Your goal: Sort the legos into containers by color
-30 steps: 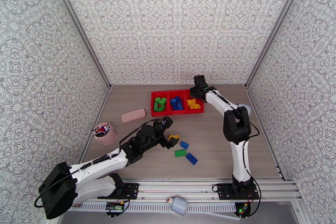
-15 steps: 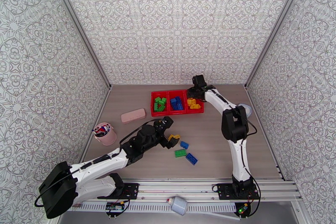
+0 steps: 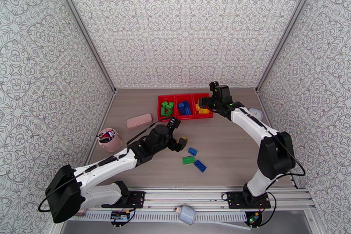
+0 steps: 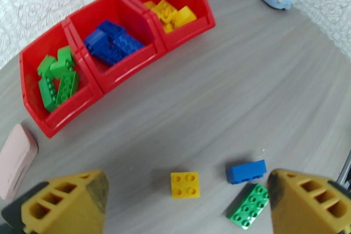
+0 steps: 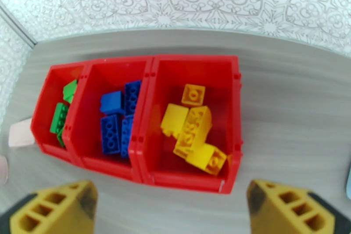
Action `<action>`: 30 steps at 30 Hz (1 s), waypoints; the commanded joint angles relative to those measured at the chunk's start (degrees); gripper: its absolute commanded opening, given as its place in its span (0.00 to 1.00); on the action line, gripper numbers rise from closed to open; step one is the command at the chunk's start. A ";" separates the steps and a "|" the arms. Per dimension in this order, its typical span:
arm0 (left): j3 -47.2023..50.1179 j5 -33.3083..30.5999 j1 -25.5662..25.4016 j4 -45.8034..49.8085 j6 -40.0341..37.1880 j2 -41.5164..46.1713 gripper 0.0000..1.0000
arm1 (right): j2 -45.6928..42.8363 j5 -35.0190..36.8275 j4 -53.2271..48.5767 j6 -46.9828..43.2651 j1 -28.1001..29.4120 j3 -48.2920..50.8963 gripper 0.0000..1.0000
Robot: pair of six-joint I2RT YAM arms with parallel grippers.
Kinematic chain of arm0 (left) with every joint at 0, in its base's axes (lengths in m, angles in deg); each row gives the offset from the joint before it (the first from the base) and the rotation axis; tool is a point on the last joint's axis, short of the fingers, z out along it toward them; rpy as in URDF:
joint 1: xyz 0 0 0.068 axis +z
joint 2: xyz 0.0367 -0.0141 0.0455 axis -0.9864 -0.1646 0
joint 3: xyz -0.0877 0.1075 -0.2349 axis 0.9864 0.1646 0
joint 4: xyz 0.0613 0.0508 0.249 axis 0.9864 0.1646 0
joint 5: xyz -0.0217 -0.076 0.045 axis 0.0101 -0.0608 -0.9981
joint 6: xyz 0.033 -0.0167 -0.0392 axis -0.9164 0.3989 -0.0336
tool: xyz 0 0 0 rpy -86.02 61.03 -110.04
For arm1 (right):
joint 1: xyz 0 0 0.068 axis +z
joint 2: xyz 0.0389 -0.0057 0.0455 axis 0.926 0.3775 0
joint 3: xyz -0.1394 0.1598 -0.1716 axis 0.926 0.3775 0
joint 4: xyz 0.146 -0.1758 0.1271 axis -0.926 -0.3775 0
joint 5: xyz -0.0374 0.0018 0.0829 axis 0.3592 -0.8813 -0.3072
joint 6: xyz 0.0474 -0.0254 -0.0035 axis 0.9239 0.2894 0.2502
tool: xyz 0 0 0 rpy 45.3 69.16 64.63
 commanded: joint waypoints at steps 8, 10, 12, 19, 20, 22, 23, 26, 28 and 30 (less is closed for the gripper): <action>-13.36 -2.52 -0.39 24.10 8.14 -13.62 0.99 | -10.49 -2.56 1.10 -4.95 -0.02 11.69 0.98; -15.17 -1.88 -0.31 25.21 8.77 -16.86 0.97 | -11.57 -2.37 1.00 -4.91 -0.02 13.03 0.98; -16.61 -1.35 -0.32 25.76 9.45 -19.41 0.94 | -12.33 -1.73 0.87 -4.90 -0.05 13.98 0.98; -20.86 0.45 0.00 27.41 10.04 -27.24 0.85 | -13.42 -1.25 0.89 -4.65 -0.02 15.82 0.98; -21.25 0.73 0.08 27.56 10.26 -28.17 0.83 | -13.43 -1.32 0.91 -4.58 0.00 16.01 0.98; -22.05 1.53 0.30 27.48 10.48 -29.81 0.78 | -13.51 -1.33 1.00 -4.46 -0.02 16.18 0.98; -22.23 1.55 0.39 27.35 10.56 -30.31 0.76 | -13.60 -1.25 0.98 -4.39 -0.02 16.34 0.98; -23.08 2.30 0.70 27.23 10.33 -31.81 0.68 | -13.78 -1.41 1.18 -4.03 -0.02 16.79 0.98; -23.70 2.43 0.75 27.35 9.84 -32.52 0.62 | -13.91 -1.14 1.10 -3.79 0.00 17.02 0.98; -24.02 2.50 0.90 27.35 9.69 -32.81 0.54 | -14.17 -1.04 1.18 -3.69 -0.06 17.38 0.98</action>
